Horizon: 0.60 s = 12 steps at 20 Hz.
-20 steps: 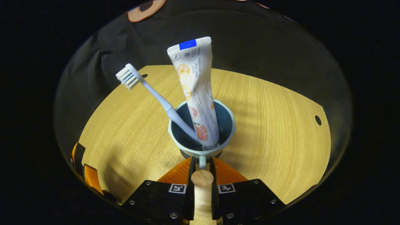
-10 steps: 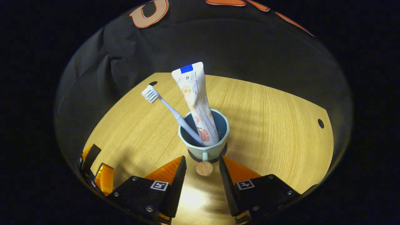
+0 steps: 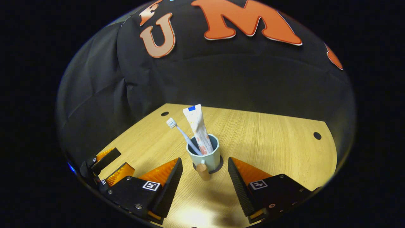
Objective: Put the toothbrush and toothpaste on the desktop into the cup, then pick up the cup and place it on the coaster on the desktop.
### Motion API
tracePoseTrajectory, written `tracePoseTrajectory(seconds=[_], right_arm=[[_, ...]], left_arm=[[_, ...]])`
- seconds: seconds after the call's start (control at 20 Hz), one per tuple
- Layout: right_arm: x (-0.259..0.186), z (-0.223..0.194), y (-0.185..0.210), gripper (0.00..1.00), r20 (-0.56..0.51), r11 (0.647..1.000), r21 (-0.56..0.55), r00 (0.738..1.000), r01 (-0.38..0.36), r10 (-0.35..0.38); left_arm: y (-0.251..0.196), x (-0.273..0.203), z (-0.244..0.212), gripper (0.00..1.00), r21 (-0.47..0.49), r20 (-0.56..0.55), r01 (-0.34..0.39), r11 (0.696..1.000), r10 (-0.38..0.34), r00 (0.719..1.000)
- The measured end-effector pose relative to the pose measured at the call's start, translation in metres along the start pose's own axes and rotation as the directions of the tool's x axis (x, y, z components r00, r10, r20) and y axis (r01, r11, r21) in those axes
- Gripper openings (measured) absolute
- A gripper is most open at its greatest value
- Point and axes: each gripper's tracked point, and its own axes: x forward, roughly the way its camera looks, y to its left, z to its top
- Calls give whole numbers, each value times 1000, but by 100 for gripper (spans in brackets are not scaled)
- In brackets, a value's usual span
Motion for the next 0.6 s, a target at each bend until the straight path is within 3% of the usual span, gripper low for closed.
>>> tracePoseTrajectory(seconds=[0.05, 0.1, 0.3, 0.6], right_arm=[[-8, 5, -5, 82, 43, 1000, -8, 999, 10, -10], [-15, 8, -11, 87, 73, 999, -21, 997, 25, -24], [-37, 7, -36, 88, 173, 995, -53, 982, 90, -80], [-77, 16, -60, 88, 371, 980, -70, 917, 188, -150]], left_arm=[[-4, 0, 6, 99, 0, 10, 5, 1000, -5, 1000], [-6, -1, 9, 96, 1, 21, 8, 1000, -8, 1000], [-17, 2, 30, 97, 12, 69, 16, 1000, -17, 997], [-37, -1, 56, 97, 23, 132, 19, 1000, -22, 991]])
